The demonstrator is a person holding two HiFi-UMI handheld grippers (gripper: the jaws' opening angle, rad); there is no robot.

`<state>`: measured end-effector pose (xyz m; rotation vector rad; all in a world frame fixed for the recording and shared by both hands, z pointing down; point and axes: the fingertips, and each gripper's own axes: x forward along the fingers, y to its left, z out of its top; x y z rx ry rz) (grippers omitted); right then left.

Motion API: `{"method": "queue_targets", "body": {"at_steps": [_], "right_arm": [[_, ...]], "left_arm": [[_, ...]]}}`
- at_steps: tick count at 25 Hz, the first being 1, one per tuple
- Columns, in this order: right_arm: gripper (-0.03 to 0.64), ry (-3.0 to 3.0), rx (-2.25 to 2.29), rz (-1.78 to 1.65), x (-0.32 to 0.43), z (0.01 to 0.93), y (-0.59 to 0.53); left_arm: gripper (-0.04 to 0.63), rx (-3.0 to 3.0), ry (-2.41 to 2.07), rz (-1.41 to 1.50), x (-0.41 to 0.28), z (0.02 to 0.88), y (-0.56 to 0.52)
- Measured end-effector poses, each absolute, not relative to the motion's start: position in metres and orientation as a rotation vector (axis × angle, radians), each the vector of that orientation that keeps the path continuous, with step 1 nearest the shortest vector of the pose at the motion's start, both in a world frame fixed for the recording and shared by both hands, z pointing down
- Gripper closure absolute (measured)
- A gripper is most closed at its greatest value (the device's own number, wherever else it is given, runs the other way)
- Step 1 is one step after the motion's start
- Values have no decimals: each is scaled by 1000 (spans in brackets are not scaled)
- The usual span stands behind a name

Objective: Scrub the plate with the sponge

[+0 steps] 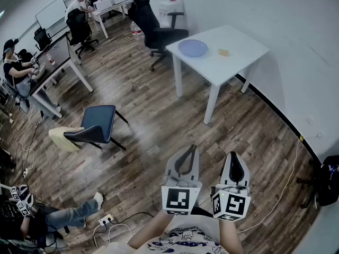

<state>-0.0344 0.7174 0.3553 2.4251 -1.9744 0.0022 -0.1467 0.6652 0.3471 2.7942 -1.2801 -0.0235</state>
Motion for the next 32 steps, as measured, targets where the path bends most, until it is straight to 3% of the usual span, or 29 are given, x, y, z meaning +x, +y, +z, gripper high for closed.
{"method": "queue_targets", "body": {"at_steps": [32], "right_arm": [[583, -2059, 2327, 103, 4, 379, 706]], "left_arm": [[575, 2726, -1357, 48, -110, 364, 658]]}}
